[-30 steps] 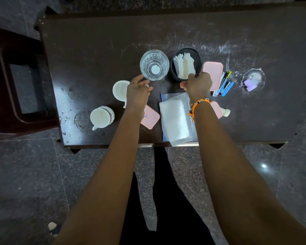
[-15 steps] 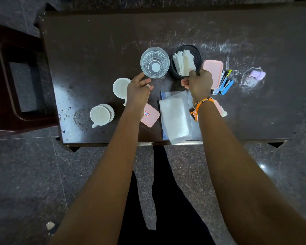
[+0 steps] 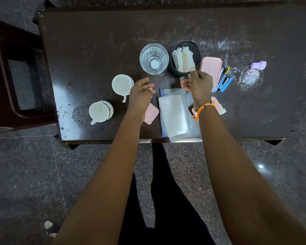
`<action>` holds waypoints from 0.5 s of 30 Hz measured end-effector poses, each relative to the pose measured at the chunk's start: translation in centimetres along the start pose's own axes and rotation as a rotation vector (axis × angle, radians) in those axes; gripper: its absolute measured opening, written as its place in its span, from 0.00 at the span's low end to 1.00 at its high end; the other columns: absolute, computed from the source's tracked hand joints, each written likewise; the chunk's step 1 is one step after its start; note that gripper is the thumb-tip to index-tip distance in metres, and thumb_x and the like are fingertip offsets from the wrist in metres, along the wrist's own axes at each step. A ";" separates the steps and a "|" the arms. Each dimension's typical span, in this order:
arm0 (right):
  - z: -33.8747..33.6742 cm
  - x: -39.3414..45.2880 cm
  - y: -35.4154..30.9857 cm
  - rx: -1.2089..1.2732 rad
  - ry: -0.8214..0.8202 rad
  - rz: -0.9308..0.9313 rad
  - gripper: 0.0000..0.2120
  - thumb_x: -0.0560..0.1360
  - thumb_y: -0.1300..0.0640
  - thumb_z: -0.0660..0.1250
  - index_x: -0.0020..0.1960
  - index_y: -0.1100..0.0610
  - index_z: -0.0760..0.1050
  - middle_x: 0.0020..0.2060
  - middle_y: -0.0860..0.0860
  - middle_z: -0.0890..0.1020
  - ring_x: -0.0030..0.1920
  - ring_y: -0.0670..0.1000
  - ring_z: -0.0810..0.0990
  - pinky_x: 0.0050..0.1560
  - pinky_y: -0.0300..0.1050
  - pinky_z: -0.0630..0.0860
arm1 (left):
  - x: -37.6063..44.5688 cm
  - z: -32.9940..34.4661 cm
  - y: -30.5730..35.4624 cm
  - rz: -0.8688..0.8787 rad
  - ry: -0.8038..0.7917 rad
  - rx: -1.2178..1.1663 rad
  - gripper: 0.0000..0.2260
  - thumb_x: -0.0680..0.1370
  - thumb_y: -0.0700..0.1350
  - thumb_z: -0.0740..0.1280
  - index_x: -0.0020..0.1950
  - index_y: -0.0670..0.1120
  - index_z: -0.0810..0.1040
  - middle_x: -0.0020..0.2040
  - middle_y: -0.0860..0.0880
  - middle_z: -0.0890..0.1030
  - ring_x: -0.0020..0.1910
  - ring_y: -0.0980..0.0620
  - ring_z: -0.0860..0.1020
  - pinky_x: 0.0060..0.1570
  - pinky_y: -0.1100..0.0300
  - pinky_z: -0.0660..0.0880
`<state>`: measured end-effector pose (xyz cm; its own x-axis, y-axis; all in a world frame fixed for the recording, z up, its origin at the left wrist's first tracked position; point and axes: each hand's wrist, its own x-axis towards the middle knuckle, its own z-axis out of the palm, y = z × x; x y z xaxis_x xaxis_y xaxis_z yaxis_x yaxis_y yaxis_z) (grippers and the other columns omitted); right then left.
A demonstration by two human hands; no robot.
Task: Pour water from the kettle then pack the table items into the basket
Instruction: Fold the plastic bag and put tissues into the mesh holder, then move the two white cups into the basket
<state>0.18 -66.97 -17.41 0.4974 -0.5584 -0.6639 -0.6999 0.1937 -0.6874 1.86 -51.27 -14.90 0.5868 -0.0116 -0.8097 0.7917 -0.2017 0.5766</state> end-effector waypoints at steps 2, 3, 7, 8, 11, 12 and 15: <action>0.0 -0.6 0.7 0.019 0.012 0.013 0.15 0.79 0.59 0.57 0.34 0.56 0.70 0.27 0.55 0.77 0.27 0.51 0.76 0.28 0.36 0.73 | -0.6 -0.3 -0.5 -0.013 -0.001 -0.002 0.17 0.76 0.33 0.60 0.64 0.43 0.72 0.50 0.50 0.78 0.55 0.51 0.78 0.55 0.61 0.74; 0.0 -1.0 1.2 0.020 0.015 0.020 0.14 0.80 0.59 0.57 0.36 0.57 0.71 0.27 0.55 0.77 0.28 0.50 0.76 0.28 0.36 0.73 | -0.9 -0.5 -0.9 -0.024 -0.003 -0.010 0.15 0.76 0.34 0.60 0.62 0.43 0.73 0.48 0.51 0.78 0.51 0.53 0.79 0.54 0.62 0.74; 0.5 -3.1 3.4 -0.030 -0.019 0.059 0.10 0.78 0.63 0.56 0.41 0.56 0.71 0.28 0.55 0.78 0.29 0.51 0.76 0.31 0.38 0.71 | -2.3 -1.9 -3.8 -0.131 0.051 -0.045 0.09 0.76 0.34 0.59 0.47 0.46 0.76 0.45 0.48 0.79 0.41 0.56 0.78 0.46 0.65 0.75; 0.8 -3.7 3.9 -0.051 -0.034 0.069 0.10 0.77 0.64 0.56 0.40 0.55 0.71 0.28 0.55 0.78 0.29 0.51 0.76 0.32 0.38 0.72 | -2.5 -2.3 -4.7 -0.169 0.073 -0.056 0.09 0.77 0.34 0.59 0.44 0.46 0.76 0.44 0.47 0.78 0.39 0.55 0.78 0.44 0.65 0.74; 2.1 -5.4 5.1 -0.127 -0.095 0.074 0.09 0.75 0.66 0.55 0.44 0.59 0.74 0.29 0.56 0.78 0.30 0.52 0.77 0.35 0.41 0.74 | -2.9 -3.7 -7.4 -0.268 0.154 -0.049 0.08 0.78 0.37 0.58 0.47 0.43 0.76 0.37 0.49 0.76 0.36 0.56 0.76 0.39 0.66 0.74; 2.7 -5.9 5.4 -0.159 -0.119 0.066 0.10 0.75 0.67 0.55 0.45 0.59 0.74 0.29 0.57 0.79 0.31 0.53 0.77 0.37 0.44 0.75 | -3.0 -4.4 -8.2 -0.298 0.184 -0.048 0.08 0.79 0.37 0.58 0.50 0.43 0.76 0.36 0.49 0.75 0.36 0.56 0.75 0.38 0.66 0.74; 5.2 -7.2 5.8 -0.271 -0.213 0.024 0.12 0.73 0.68 0.56 0.45 0.61 0.78 0.34 0.60 0.80 0.37 0.56 0.77 0.48 0.53 0.76 | -2.5 -6.7 -9.6 -0.411 0.276 -0.142 0.06 0.80 0.39 0.58 0.49 0.44 0.75 0.35 0.49 0.74 0.34 0.56 0.75 0.36 0.66 0.73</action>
<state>-4.80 -57.64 -18.10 0.5553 -0.3697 -0.7449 -0.8089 -0.0323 -0.5870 -6.07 -42.73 -17.68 0.2300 0.3039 -0.9245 0.9704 -0.0001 0.2414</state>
